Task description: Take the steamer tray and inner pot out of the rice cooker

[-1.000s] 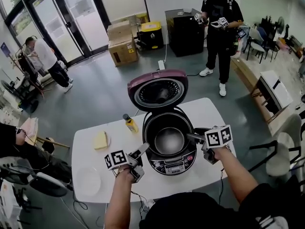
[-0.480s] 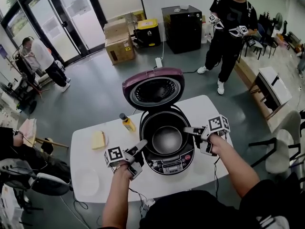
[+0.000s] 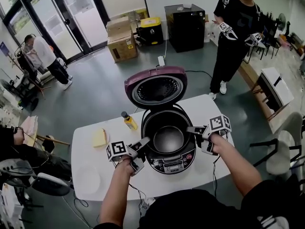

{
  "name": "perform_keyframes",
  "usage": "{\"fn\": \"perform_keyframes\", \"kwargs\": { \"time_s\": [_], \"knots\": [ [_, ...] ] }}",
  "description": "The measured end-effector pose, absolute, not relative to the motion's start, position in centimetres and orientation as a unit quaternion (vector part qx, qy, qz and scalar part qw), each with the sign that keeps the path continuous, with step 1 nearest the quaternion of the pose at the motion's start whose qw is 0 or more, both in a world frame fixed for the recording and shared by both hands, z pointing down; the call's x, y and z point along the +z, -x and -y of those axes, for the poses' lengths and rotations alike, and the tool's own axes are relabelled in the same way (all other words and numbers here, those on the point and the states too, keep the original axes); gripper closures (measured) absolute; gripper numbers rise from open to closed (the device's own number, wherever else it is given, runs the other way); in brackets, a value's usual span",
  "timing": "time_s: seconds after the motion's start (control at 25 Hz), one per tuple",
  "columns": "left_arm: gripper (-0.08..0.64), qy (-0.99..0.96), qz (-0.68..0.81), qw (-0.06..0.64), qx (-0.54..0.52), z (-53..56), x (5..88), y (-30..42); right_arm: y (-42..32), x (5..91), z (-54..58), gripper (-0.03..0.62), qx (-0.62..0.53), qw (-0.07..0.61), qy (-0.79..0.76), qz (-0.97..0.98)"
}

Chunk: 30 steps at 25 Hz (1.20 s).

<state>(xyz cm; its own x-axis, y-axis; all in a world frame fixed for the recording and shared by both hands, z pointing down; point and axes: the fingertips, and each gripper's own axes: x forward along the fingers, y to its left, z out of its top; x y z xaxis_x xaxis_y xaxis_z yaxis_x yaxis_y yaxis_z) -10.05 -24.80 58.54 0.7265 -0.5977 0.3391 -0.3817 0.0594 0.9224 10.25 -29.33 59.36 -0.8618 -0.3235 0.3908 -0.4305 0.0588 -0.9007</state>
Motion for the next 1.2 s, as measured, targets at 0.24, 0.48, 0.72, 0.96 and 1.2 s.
{"fn": "perform_keyframes", "kwargs": {
  "time_s": [0.24,0.48,0.72,0.96,1.2],
  "knots": [
    [0.481,-0.676,0.385,0.626,-0.053,25.0,59.9,10.7,-10.7,60.6,29.7,0.564,0.631,0.064,-0.274,0.723],
    [0.548,-0.672,0.397,0.624,-0.037,24.8,60.0,11.2,-10.5,60.3,29.7,0.574,0.614,0.071,-0.283,0.733],
    [0.549,-0.670,0.401,0.624,-0.046,24.4,60.0,11.4,-10.4,59.6,29.3,0.574,0.597,0.056,-0.297,0.743],
    [0.549,-0.691,0.387,0.607,-0.066,24.4,57.3,11.2,-10.6,56.3,29.1,0.574,0.574,0.032,-0.299,0.761],
    [0.546,-0.716,0.372,0.583,-0.093,23.5,52.8,11.5,-10.3,51.4,28.4,0.571,0.542,0.003,-0.296,0.786]
  ]
}}
